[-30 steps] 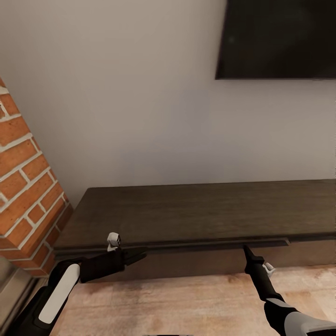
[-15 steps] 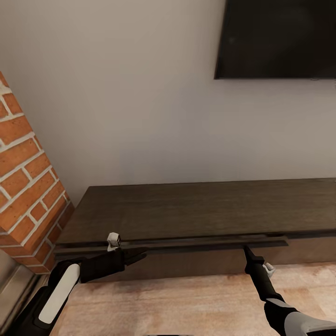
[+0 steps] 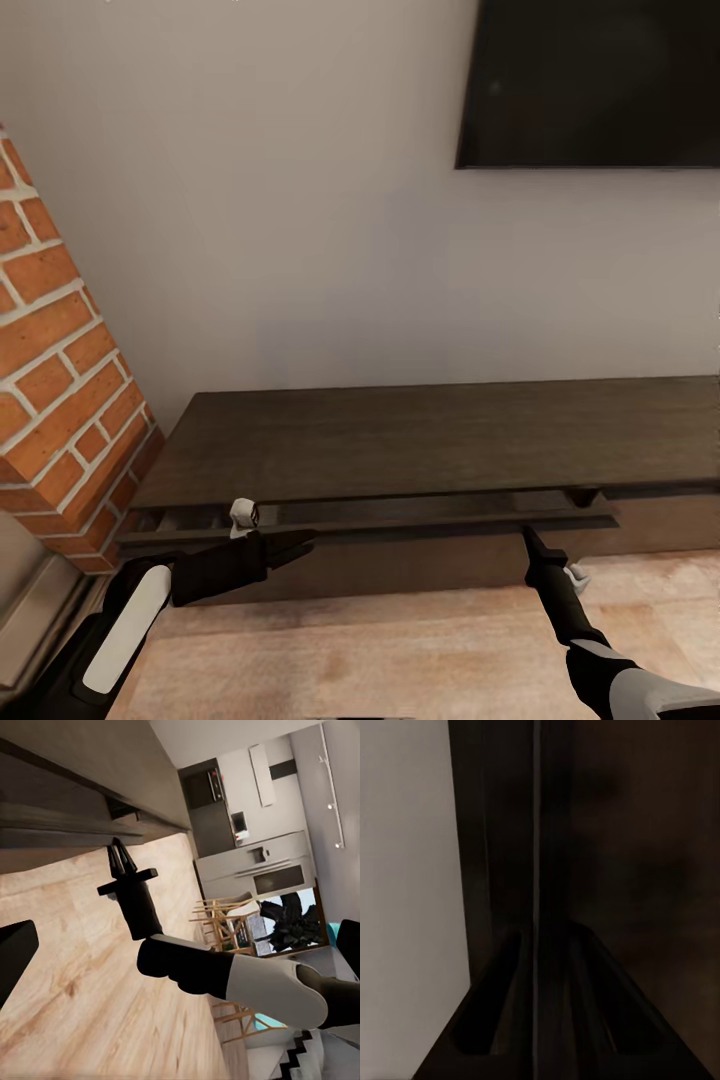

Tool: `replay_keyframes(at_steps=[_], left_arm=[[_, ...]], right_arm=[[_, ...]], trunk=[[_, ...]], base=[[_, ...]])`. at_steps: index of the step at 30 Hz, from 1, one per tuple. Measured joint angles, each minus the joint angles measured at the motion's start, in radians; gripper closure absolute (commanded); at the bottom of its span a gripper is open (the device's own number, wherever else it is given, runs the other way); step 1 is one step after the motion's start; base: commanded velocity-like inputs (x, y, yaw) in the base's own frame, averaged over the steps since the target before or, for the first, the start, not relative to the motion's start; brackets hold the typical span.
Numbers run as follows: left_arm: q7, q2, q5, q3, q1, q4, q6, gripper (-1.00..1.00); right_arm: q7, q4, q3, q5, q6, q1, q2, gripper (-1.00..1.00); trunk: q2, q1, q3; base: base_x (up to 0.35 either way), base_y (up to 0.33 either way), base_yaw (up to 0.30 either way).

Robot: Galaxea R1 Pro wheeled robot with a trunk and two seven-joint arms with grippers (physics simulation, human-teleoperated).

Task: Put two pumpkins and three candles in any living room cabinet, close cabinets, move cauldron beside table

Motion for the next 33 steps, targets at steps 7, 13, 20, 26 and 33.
replay_keyframes(at_steps=[7,13,20,26,33], left_arm=[[0.0,0.0,0.0,0.0,0.0,0.0,0.0,-1.0],[0.0,0.0,-0.001,0.0,0.0,0.0,0.0,-1.0],[0.0,0.0,0.0,0.0,0.0,-0.001,0.0,-1.0],[0.0,0.0,0.001,0.0,0.0,-0.001,0.0,-1.0],[0.0,0.0,0.0,0.0,0.0,-0.001,0.0,-1.0]], right_arm=[[-0.015,-0.005,-0.008,0.0,0.012,-0.001,0.0,1.0],[-0.017,-0.006,-0.011,0.002,0.013,-0.002,0.0,1.0],[-0.019,-0.008,-0.009,0.003,0.012,-0.001,-0.001,1.0],[-0.017,-0.006,-0.009,0.001,0.01,-0.001,-0.001,1.0],[-0.018,-0.006,-0.013,-0.005,-0.002,-0.001,0.0,1.0]], trunk=[[0.0,0.0,0.0],[0.0,0.0,0.0],[0.0,0.0,0.0],[0.0,0.0,0.0],[0.0,0.0,0.0]], base=[[-0.012,0.0,0.0],[-0.007,0.0,0.0],[-0.014,0.0,0.0],[-0.169,0.0,0.0],[-0.245,0.0,0.0]])
